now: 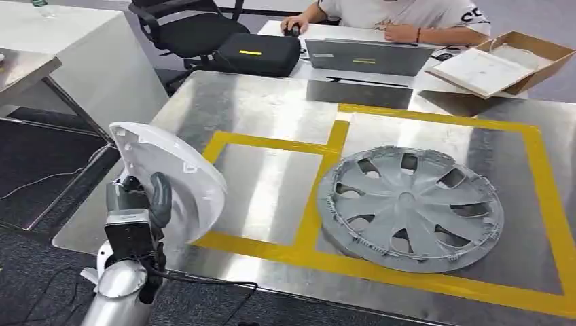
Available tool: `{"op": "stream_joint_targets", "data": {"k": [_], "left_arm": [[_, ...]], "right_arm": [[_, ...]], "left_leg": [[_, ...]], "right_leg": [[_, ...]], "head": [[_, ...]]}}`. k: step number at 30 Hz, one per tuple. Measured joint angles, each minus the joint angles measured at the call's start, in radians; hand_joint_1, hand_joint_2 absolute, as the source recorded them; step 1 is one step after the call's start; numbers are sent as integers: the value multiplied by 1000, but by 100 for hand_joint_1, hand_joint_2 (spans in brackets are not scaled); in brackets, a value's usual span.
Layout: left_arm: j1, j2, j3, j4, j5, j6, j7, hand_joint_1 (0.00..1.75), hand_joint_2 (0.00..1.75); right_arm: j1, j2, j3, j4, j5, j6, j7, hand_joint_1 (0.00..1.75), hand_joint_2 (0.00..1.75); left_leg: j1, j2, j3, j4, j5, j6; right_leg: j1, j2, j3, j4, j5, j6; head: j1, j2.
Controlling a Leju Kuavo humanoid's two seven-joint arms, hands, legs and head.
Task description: Take the parts from the cabinet and place them on the table.
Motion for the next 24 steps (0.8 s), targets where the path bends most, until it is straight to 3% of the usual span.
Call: {"op": "stream_joint_targets", "data": {"k": [1,3,5,7,8,9,10,12,13,14,15,16,18,19,22,24], "left_arm": [[-1,0,0,0,0,0,0,175,175],[-3,0,0,0,0,1,0,175,175],[-5,-1,0,0,-1,2,0,175,175],[-2,0,1,0,-1,7,0,175,175],[-3,-1,1,0,-1,8,0,175,175],[-3,-3,1,0,-1,10,0,175,175],[-6,-3,1,0,-1,10,0,175,175],[-3,-3,1,0,-1,10,0,175,175],[-3,-3,1,0,-1,10,0,175,175],[-3,-3,1,1,-1,10,1,175,175],[-3,-3,1,1,-1,10,1,175,175],[-3,-3,1,1,-1,10,1,175,175],[-3,-3,1,1,-1,10,1,175,175],[-4,-3,1,1,-1,10,1,175,175],[-5,-3,1,1,-1,13,1,175,175],[-6,-2,1,1,-1,14,1,175,175]], "right_arm": [[0,0,0,0,0,0,0,0,175],[-1,0,0,0,0,0,-1,0,175],[-4,1,0,0,0,-2,-3,0,175],[-2,1,0,0,0,-3,-6,0,175],[-2,1,0,0,0,-3,-6,0,175],[-2,1,0,0,0,-3,-6,0,175],[-3,1,0,0,0,-3,-7,0,175],[-2,1,0,0,0,-3,-8,0,175],[0,1,0,0,0,-3,-8,0,175],[1,1,0,0,0,-3,-8,0,175],[2,1,0,0,0,-3,-9,0,175],[2,1,0,0,0,-3,-9,0,175],[1,1,0,0,0,-3,-10,0,175],[-2,1,0,0,0,-3,-11,0,175],[0,0,0,0,-1,-2,-13,0,175],[-1,0,0,0,-3,-2,-15,0,175]], "left_leg": [[0,0,28,-58,41,2],[0,-2,112,-224,121,16],[-5,-3,131,-274,105,21],[-7,-3,125,-275,106,23],[-3,-3,129,-287,112,28],[2,0,133,-293,117,33],[2,1,133,-292,116,37],[-2,2,131,-292,117,40],[-4,2,130,-292,117,41],[-7,2,130,-292,117,42],[-9,2,131,-291,117,42],[-11,1,133,-291,116,43],[-13,1,138,-291,114,41],[-18,1,135,-289,113,37],[-14,2,128,-285,118,24],[-12,0,126,-277,106,13]], "right_leg": [[0,1,1,0,0,0],[-1,3,4,-1,0,1],[4,6,-6,3,2,14],[2,3,-7,-7,8,26],[4,3,-4,-9,9,34],[2,3,-15,4,-6,36],[3,2,-35,47,-39,37],[3,2,-106,206,-114,39],[3,2,-138,272,-136,40],[3,2,-152,302,-136,40],[3,2,-142,281,-113,39],[4,2,-110,217,-71,36],[6,0,-17,34,11,25],[11,-2,2,4,-8,19],[16,1,5,-5,-2,12],[7,-2,11,-17,8,-3]], "head": [[0,0],[1,0],[0,0],[0,0],[2,0],[2,0],[5,0],[6,0],[10,0],[8,0],[10,0],[9,0],[10,0],[8,0],[8,0],[10,0]]}}
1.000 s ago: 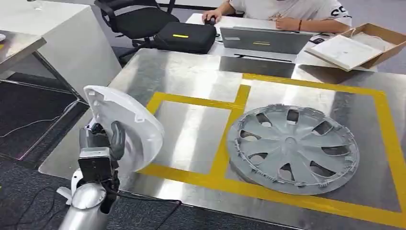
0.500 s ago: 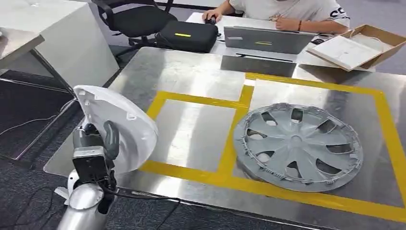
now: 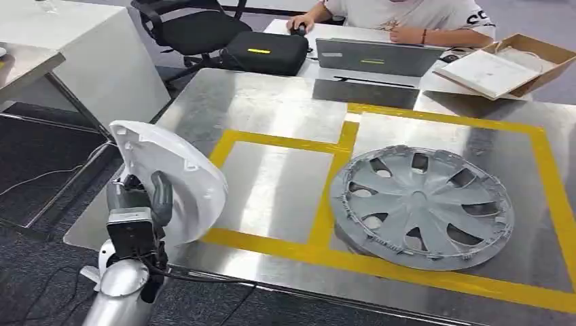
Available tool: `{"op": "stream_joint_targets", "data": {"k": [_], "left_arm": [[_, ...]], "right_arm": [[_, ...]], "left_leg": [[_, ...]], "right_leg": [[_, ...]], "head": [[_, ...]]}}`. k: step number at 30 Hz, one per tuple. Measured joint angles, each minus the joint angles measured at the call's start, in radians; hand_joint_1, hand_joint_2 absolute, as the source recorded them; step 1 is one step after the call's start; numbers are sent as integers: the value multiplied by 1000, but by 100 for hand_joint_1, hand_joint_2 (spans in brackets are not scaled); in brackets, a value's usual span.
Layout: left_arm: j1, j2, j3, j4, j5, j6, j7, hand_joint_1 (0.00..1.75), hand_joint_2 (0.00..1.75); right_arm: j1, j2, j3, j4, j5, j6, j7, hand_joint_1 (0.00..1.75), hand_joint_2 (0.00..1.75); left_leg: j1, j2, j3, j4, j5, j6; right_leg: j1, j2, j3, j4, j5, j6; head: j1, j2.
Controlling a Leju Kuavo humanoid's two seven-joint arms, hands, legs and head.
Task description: Take the parts from the cabinet and place them on the table.
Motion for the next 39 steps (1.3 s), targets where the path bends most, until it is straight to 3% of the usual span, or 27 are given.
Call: {"op": "stream_joint_targets", "data": {"k": [1,4,5,6,7,9,10,11,13,15,17,19,20,21,22,24,25,26,29,31,32,34,35,36,37,38,39], "left_arm": [[-2,0,1,0,0,1,0,175,175],[0,2,1,0,0,2,0,175,175],[1,2,2,0,0,2,0,175,175],[2,2,3,0,0,2,0,175,175],[2,2,3,0,0,2,0,175,175],[2,2,3,0,0,2,0,175,175],[1,2,3,0,0,2,0,175,175],[1,1,2,0,0,2,0,175,175],[3,1,2,0,0,3,0,175,175],[2,-1,2,0,0,3,0,175,175],[0,-1,1,0,0,3,0,175,175],[3,-1,2,0,0,5,0,175,175],[3,-1,1,1,0,5,0,175,175],[3,-1,2,2,0,6,0,175,175],[3,-1,2,3,0,6,0,175,175],[3,-1,2,3,0,6,0,175,175],[3,-1,2,3,0,6,0,175,175],[2,-1,2,3,0,7,0,175,175],[2,-1,2,3,-1,18,0,175,175],[1,0,1,3,-2,20,0,175,175],[0,0,2,3,-2,20,0,175,175],[3,1,3,3,-2,21,0,175,175],[4,2,3,5,-2,21,0,175,175],[4,2,3,7,-2,21,0,175,175],[4,2,4,7,-2,22,0,175,175],[4,2,4,7,-2,23,0,175,175],[3,2,4,7,-2,23,0,175,175]], "right_arm": [[-2,0,0,0,-2,0,-1,0,175],[-2,0,-1,0,-2,2,-3,0,175],[-1,0,-1,0,-2,2,-3,0,175],[-1,0,-1,0,-2,2,-3,0,175],[-1,0,-1,0,-2,2,-3,0,175],[-1,0,-1,0,-1,6,-5,0,175],[-2,0,-1,0,-1,8,-5,0,175],[-3,0,-1,0,-1,9,-5,0,175],[-2,0,-1,0,-1,13,-5,0,175],[-2,0,-1,0,-1,16,-4,0,175],[-2,0,-2,0,-1,16,-3,0,175],[0,0,-2,0,-1,14,0,0,175],[1,0,-3,0,-1,12,3,0,175],[4,0,-4,0,-1,8,6,0,175],[4,0,-4,0,-1,5,11,0,175],[3,0,-4,0,-1,2,14,0,175],[1,0,-4,0,-1,-1,15,0,175],[-2,0,-4,0,-1,-3,18,0,175],[2,0,-4,0,-2,-9,20,0,175],[2,2,-5,0,-3,-9,20,0,175],[0,2,-5,0,-3,-9,20,0,175],[-1,2,-5,0,-3,-8,20,0,175],[-1,2,-5,0,-3,-8,21,0,175],[-1,2,-5,0,-3,-8,21,0,175],[0,2,-5,0,-4,-10,21,0,175],[-1,2,-5,0,-4,-11,23,0,175],[-2,2,-5,0,-5,-14,23,0,175]], "left_leg": [[1,-1,-12,30,-26,-10],[16,-1,-110,250,-135,-28],[19,-1,-127,289,-142,-30],[22,-1,-121,282,-124,-31],[24,-1,-99,239,-90,-31],[25,-1,-11,71,-4,-28],[23,-1,18,13,0,-25],[20,-2,28,-11,-7,-20],[17,-1,18,-5,-9,-11],[23,4,21,-19,2,9],[20,10,19,-19,3,21],[15,14,16,-19,2,26],[12,14,15,-18,2,26],[9,14,16,-18,3,27],[6,13,16,-18,3,27],[2,12,20,-18,3,27],[1,13,20,-17,2,26],[-9,13,15,-11,-1,21],[-2,16,12,-12,5,8],[-1,10,7,5,-15,-6],[2,7,-12,50,-48,-13],[14,7,-84,207,-123,-26],[17,7,-112,264,-139,-31],[21,7,-121,279,-133,-34],[25,7,-111,254,-103,-36],[28,7,-84,195,-61,-36],[29,7,-39,103,-10,-34]], "right_leg": [[0,0,0,-2,1,-5],[-1,0,-4,-1,2,-9],[-2,0,-4,-1,2,-8],[-2,0,-3,-1,2,-8],[-3,0,-3,-1,2,-7],[-5,2,1,-1,3,-1],[-3,3,0,0,3,5],[2,7,-5,5,2,14],[-1,6,-11,0,8,25],[-6,7,-16,3,3,39],[-5,4,-58,89,-56,41],[-5,4,-132,251,-128,43],[-5,4,-158,305,-144,44],[-5,4,-160,313,-134,42],[-4,4,-138,272,-103,39],[0,3,-48,103,-20,25],[5,-3,-12,30,-4,15],[6,-7,8,2,-15,12],[12,-3,3,5,-13,9],[1,-4,12,-10,-3,-2],[0,-4,12,-10,-2,-6],[0,-3,12,-10,-3,-9],[0,-3,11,-9,-3,-9],[0,-2,12,-8,-4,-9],[0,-1,13,-8,-4,-8],[-1,1,14,-8,-4,-8],[-2,3,17,-8,-6,-4]], "head": [[-10,0],[-11,0],[-12,0],[-11,0],[-11,0],[-11,0],[-11,0],[-10,0],[-10,0],[-11,0],[2,0],[0,0],[1,0],[0,0],[1,0],[1,0],[0,0],[-1,0],[-1,0],[-1,0],[-11,0],[-9,0],[-11,0],[-10,0],[-10,0],[-10,0],[-10,0]]}}
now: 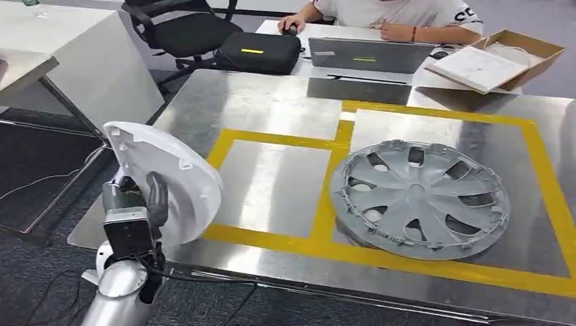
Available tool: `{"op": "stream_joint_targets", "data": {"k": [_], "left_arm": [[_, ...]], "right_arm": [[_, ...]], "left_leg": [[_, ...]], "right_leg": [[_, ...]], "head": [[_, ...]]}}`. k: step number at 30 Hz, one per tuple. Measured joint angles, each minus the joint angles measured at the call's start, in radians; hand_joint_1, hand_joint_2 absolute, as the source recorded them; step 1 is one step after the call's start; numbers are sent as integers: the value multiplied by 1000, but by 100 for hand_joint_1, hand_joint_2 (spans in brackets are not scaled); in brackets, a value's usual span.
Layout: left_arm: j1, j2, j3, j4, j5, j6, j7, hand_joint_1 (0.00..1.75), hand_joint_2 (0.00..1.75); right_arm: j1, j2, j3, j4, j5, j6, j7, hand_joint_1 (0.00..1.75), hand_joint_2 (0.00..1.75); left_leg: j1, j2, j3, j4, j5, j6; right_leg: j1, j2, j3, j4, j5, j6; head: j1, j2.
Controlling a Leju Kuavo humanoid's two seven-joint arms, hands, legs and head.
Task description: Take the parts from the cabinet and place them on the table.
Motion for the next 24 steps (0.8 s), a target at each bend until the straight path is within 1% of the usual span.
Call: {"op": "stream_joint_targets", "data": {"k": [1,2,4,5,6,7,8,9,10,11,12,13,14,15,16,17,18,19,20,21,22,23,24], "left_arm": [[0,0,0,0,-1,0,0,175,175],[-1,0,0,0,-1,0,0,175,175],[0,-1,1,0,-1,0,0,175,175],[0,-1,1,0,-1,0,0,175,175],[-1,-1,1,0,-1,0,0,175,175],[-2,-3,1,0,-1,0,0,175,175],[-3,-4,0,0,-1,0,0,175,175],[-2,-4,0,0,-1,0,0,175,175],[0,-4,0,0,-1,0,0,175,175],[0,-4,0,0,-1,0,0,175,175],[0,-3,0,1,-1,0,0,175,175],[1,-3,0,2,-1,0,0,175,175],[1,-3,0,2,-1,0,0,175,175],[0,-4,0,2,-1,0,0,175,175],[0,-4,0,2,-1,0,0,175,175],[0,-4,0,2,-1,0,0,175,175],[0,-3,0,2,-1,1,0,175,175],[0,-3,0,2,-1,1,0,175,175],[0,-3,0,2,-2,5,0,175,175],[-1,-3,-2,1,-2,6,0,175,175],[-1,-3,-2,1,-2,8,0,175,175],[-3,-3,-2,1,-2,10,-1,175,175],[-6,-2,-3,1,-2,12,-1,175,175]], "right_arm": [[0,0,0,0,0,-1,0,0,175],[-2,0,0,0,0,-2,1,0,175],[-2,0,0,0,0,-3,2,0,175],[-1,0,0,0,0,-3,3,0,175],[-2,0,0,0,0,-3,4,0,175],[-2,0,0,0,0,-3,5,0,175],[-2,0,0,0,0,-12,6,0,175],[-3,0,-1,0,-2,-29,10,0,175],[-2,0,-2,0,-2,-39,13,0,175],[-1,0,-4,0,-1,-52,17,0,175],[0,1,-6,0,-1,-60,19,0,175],[1,0,-8,0,0,-65,23,0,175],[0,0,-9,0,0,-68,24,0,175],[-1,0,-10,0,0,-69,25,0,175],[-2,0,-10,0,0,-70,26,0,175],[-4,0,-10,0,0,-72,26,0,175],[-6,1,-10,0,0,-73,25,0,175],[-6,1,-10,0,0,-75,26,0,175],[-3,1,-10,0,0,-77,26,0,175],[-2,1,-10,0,0,-77,27,0,175],[-2,4,-11,0,0,-77,28,0,175],[-3,5,-11,0,3,-77,27,0,175],[-4,5,-11,0,4,-77,27,0,175]], "left_leg": [[1,-1,39,-77,32,3],[-4,-4,53,-104,15,6],[-7,-4,48,-111,13,16],[-10,-4,47,-111,13,23],[-9,-4,48,-117,18,31],[-4,-2,53,-126,23,39],[-4,-1,53,-127,23,47],[-5,0,51,-127,24,51],[-6,0,51,-127,24,51],[-8,0,51,-126,23,52],[-10,0,52,-126,23,52],[-11,0,53,-126,23,52],[-11,0,54,-125,23,52],[-11,-1,56,-125,22,51],[-11,-1,58,-125,20,48],[-15,-1,56,-124,19,43],[-20,-2,51,-117,18,37],[-19,-1,49,-118,21,31],[-17,-1,50,-119,23,27],[-16,-1,51,-121,23,23],[-14,-2,55,-122,17,19],[-17,-1,57,-131,26,48],[-19,-2,58,-130,20,67]], "right_leg": [[0,1,2,0,-1,4],[6,3,-2,3,-3,12],[4,4,-9,3,-1,25],[0,3,-7,-1,2,32],[0,3,-6,-2,2,39],[-3,3,-17,10,-10,42],[-2,1,-35,51,-42,43],[-3,1,-73,134,-85,44],[-3,1,-113,219,-120,46],[-3,1,-148,290,-144,48],[-3,1,-165,323,-144,48],[-3,1,-157,300,-116,47],[-3,1,-130,239,-76,45],[-3,1,-90,153,-30,41],[-3,-1,-45,61,9,37],[0,-4,-26,20,0,34],[1,-2,-14,6,0,32],[2,-2,-18,10,1,29],[5,-1,-19,13,1,26],[6,0,-19,10,2,19],[-2,-1,-12,1,8,13],[0,1,-11,0,8,22],[1,1,-12,0,8,21]], "head": [[0,0],[0,0],[3,0],[1,0],[2,0],[1,0],[8,0],[11,0],[10,0],[11,0],[10,0],[10,0],[11,0],[10,0],[11,0],[10,0],[9,0],[6,0],[9,0],[8,0],[11,0],[0,0],[-7,0]]}}
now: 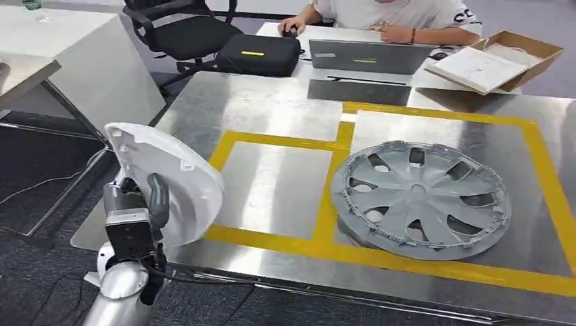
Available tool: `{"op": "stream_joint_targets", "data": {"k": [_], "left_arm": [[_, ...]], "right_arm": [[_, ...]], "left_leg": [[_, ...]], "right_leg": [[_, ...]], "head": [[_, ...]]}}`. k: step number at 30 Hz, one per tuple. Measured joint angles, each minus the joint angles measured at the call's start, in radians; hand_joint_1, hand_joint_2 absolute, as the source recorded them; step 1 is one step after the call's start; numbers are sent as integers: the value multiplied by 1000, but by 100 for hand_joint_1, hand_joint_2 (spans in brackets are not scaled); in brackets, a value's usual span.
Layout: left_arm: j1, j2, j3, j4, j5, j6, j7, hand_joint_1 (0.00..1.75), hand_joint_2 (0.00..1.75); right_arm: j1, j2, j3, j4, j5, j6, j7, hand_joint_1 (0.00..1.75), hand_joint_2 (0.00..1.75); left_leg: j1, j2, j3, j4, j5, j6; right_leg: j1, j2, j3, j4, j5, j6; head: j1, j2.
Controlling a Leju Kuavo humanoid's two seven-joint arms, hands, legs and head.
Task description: Take the parts from the cabinet and place them on the table.
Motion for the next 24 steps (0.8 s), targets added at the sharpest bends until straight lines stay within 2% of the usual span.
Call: {"op": "stream_joint_targets", "data": {"k": [1,2,3,6,7,8,9,10,24], "left_arm": [[1,0,0,0,0,1,0,175,175],[1,0,0,0,0,2,0,175,175],[1,0,0,0,0,2,0,175,175],[1,0,-1,0,0,2,0,175,175],[1,0,-1,0,0,2,0,175,175],[1,0,-1,0,0,2,0,175,175],[1,0,-1,0,0,2,0,175,175],[1,0,-1,0,0,2,0,175,175],[0,0,3,2,18,7,8,175,175]], "right_arm": [[0,0,0,0,0,0,2,0,175],[0,2,0,0,0,-2,4,0,175],[0,2,0,0,0,-2,6,0,175],[0,2,-1,0,-1,-4,9,0,175],[0,2,-1,0,-1,-5,10,0,175],[0,2,-1,0,-1,-7,11,0,175],[0,2,-1,0,-1,-7,11,0,175],[0,2,-1,0,-1,-7,12,0,175],[0,2,-2,0,-5,-14,18,0,175]], "left_leg": [[0,1,0,0,0,12],[0,0,0,0,3,15],[0,0,0,-1,6,15],[4,0,-1,-2,12,4],[6,0,0,-3,12,-6],[8,0,0,-4,12,-21],[11,0,0,-4,12,-41],[13,0,-1,-4,11,-54],[5,0,-4,0,9,-52]], "right_leg": [[1,0,0,0,0,0],[3,0,0,0,0,-1],[4,0,0,0,0,-2],[8,0,-3,2,1,-8],[10,0,-3,2,0,-9],[11,0,-3,3,0,-11],[12,0,-4,5,-1,-11],[13,0,-5,6,-1,-11],[6,-1,-5,6,0,-9]], "head": [[2,0],[1,0],[1,0],[2,0],[1,0],[2,0],[1,0],[2,0],[2,0]]}}
